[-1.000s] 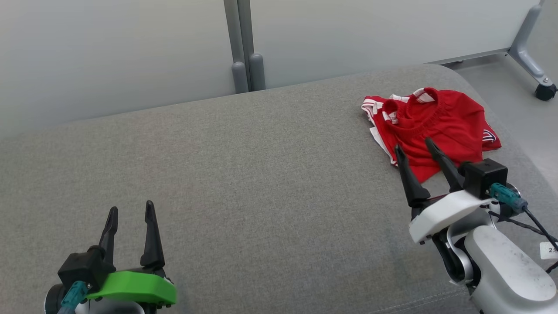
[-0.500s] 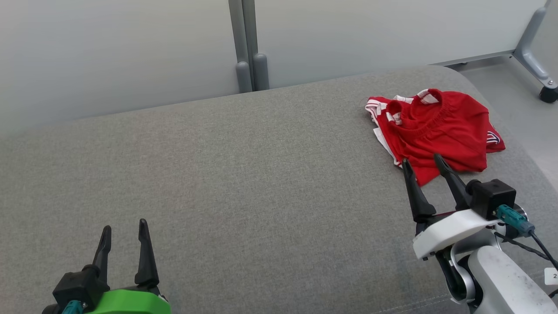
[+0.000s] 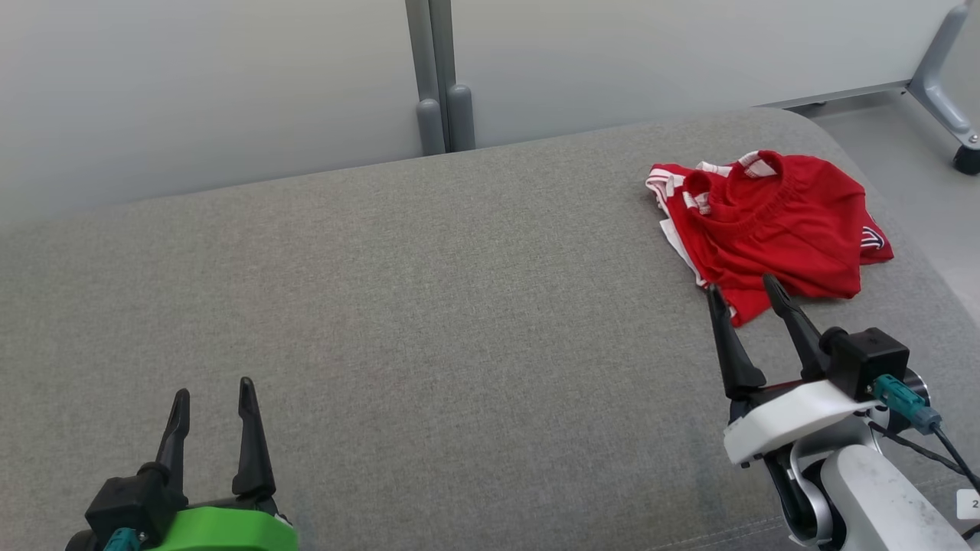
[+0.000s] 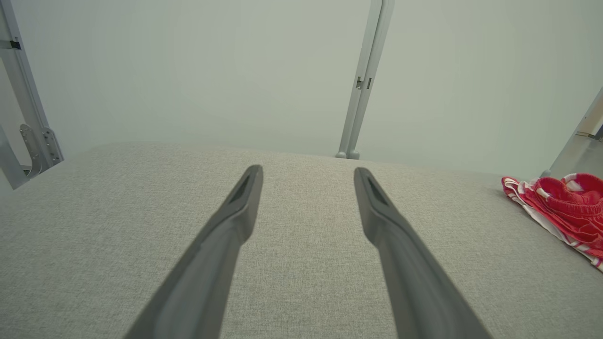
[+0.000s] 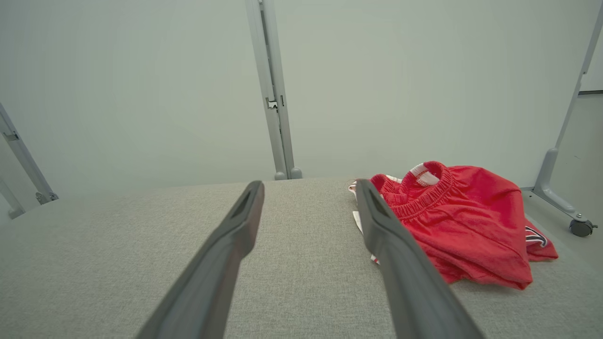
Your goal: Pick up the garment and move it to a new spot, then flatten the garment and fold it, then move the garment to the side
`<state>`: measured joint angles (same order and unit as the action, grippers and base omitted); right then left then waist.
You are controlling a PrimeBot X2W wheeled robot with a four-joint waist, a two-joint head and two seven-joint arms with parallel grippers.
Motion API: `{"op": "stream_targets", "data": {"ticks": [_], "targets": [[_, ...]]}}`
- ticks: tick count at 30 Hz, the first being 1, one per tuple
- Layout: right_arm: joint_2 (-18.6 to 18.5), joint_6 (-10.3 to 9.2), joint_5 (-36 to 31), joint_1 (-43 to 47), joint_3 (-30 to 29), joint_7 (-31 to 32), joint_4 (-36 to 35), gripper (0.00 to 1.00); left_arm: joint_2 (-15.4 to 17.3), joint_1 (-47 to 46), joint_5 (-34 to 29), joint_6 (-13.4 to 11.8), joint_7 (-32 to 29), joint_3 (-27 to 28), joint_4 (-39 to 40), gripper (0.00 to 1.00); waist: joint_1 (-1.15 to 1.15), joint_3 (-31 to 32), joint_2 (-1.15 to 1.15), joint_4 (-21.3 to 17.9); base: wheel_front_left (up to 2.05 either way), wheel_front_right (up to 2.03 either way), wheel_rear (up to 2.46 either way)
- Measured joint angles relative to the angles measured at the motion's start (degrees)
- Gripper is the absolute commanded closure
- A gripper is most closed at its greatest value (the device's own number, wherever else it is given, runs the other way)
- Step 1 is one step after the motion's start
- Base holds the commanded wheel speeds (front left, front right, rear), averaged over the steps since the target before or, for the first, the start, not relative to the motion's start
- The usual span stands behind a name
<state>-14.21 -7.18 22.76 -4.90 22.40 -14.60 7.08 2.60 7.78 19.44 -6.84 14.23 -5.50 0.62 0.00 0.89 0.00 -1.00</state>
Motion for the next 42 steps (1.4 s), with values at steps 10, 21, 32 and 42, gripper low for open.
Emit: {"op": "stream_targets", "data": {"ticks": [10, 21, 32, 42], "targets": [[2.05, 0.07, -0.98, 4.04, 0.53, 0.02, 2.97, 1.0, -0.6, 0.71, 0.01, 0.02, -0.09, -0.25, -3.76, 1.0, 0.0, -0.22, 0.0, -0.01, 0.0, 0.0, 0.0], [3.39, 0.98, 3.98, 6.28, -0.25, 0.55, 4.08, 1.0, -1.15, 1.69, 5.09, 0.29, -0.16, -1.07, -4.03, 1.0, 0.0, -0.36, 0.0, 0.08, 0.0, 0.0, 0.0], [4.35, 2.25, 13.1, 6.27, -3.67, 2.66, 3.83, 1.0, -1.13, 1.65, 14.7, 0.87, -2.19, -0.22, -3.92, 1.0, 0.0, -0.52, 0.0, 0.19, 0.0, 0.0, 0.0], [4.87, 3.65, 20.25, 6.25, -6.35, 4.66, 3.85, 1.0, -0.43, 1.46, 22.32, 2.18, -4.1, 0.24, -4.35, 1.0, 0.0, -0.62, 0.0, 0.27, 0.0, 0.0, 0.0]]}}
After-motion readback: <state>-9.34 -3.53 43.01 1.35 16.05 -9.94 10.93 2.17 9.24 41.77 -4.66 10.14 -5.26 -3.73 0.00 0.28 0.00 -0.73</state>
